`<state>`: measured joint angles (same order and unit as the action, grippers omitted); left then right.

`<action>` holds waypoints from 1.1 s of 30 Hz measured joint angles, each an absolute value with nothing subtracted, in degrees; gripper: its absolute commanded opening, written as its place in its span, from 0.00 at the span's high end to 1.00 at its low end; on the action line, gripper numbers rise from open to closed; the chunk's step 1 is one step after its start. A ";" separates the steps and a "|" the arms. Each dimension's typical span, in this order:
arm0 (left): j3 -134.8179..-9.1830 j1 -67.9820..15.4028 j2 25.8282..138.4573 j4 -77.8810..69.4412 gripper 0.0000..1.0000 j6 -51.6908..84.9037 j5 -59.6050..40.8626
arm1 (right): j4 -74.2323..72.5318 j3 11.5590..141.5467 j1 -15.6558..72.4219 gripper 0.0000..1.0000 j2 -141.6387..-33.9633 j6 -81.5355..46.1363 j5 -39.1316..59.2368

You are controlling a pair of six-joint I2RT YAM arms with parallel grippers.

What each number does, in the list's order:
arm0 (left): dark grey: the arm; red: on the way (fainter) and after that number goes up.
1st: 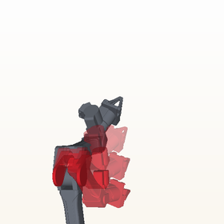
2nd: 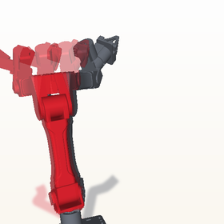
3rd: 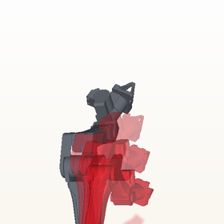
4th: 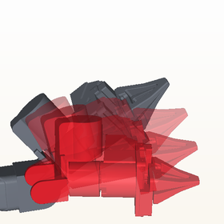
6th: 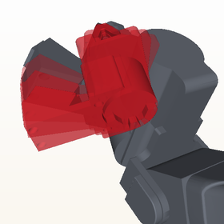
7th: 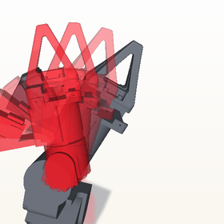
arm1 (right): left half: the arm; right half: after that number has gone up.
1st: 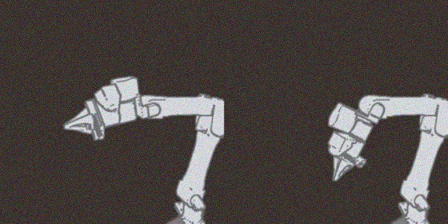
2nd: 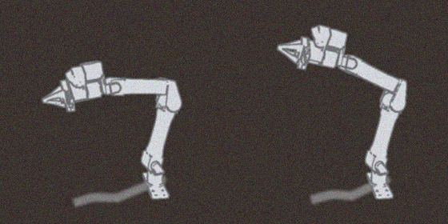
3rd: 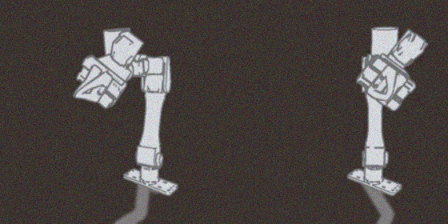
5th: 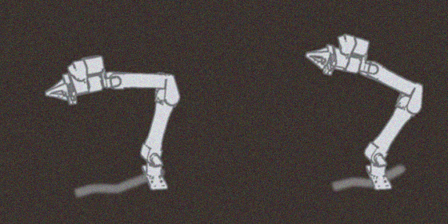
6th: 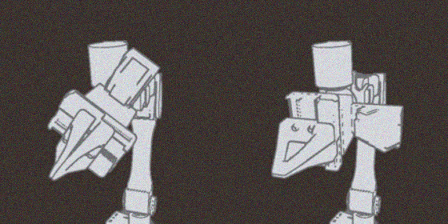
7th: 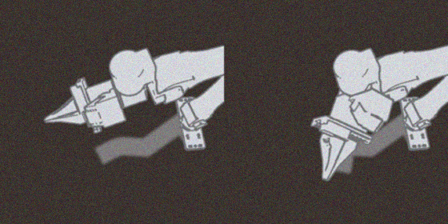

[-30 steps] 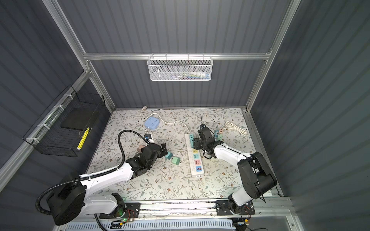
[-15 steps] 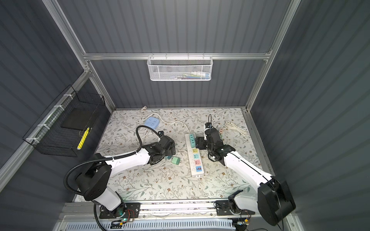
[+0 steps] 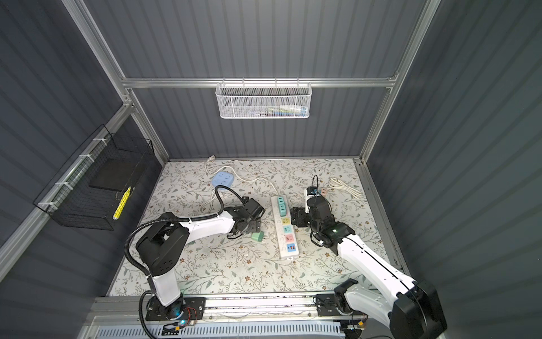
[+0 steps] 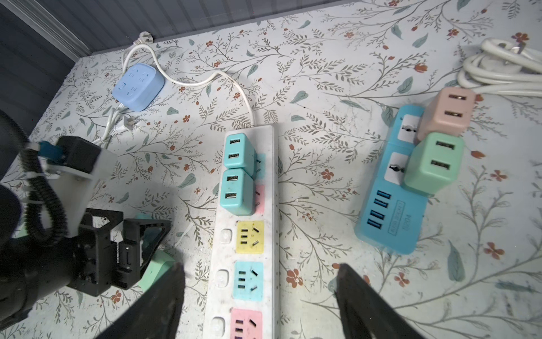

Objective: Insert the plug
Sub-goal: 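Reach the left gripper to a loose teal adapter and grasp it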

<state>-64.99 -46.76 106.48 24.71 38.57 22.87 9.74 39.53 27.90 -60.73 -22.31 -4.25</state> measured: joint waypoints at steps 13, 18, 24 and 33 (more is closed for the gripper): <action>-58.96 -46.76 100.88 25.98 0.09 38.59 25.56 | 10.37 38.26 27.90 0.18 -58.92 -23.40 -2.90; -56.58 -46.06 98.89 25.91 0.10 38.59 25.98 | 10.39 38.26 27.90 0.18 -58.87 -23.62 -2.50; -52.66 -43.99 96.16 25.91 0.13 38.24 25.87 | 10.57 38.26 27.90 0.18 -58.83 -23.92 -1.89; -54.46 -43.29 94.37 26.13 0.12 31.51 23.88 | 11.70 38.26 27.90 0.18 -57.74 -24.25 -2.20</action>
<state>-54.46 -43.29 94.37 26.13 31.51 23.88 11.70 38.26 27.90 -57.74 -24.25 -2.20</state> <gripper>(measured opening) 0.882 0.815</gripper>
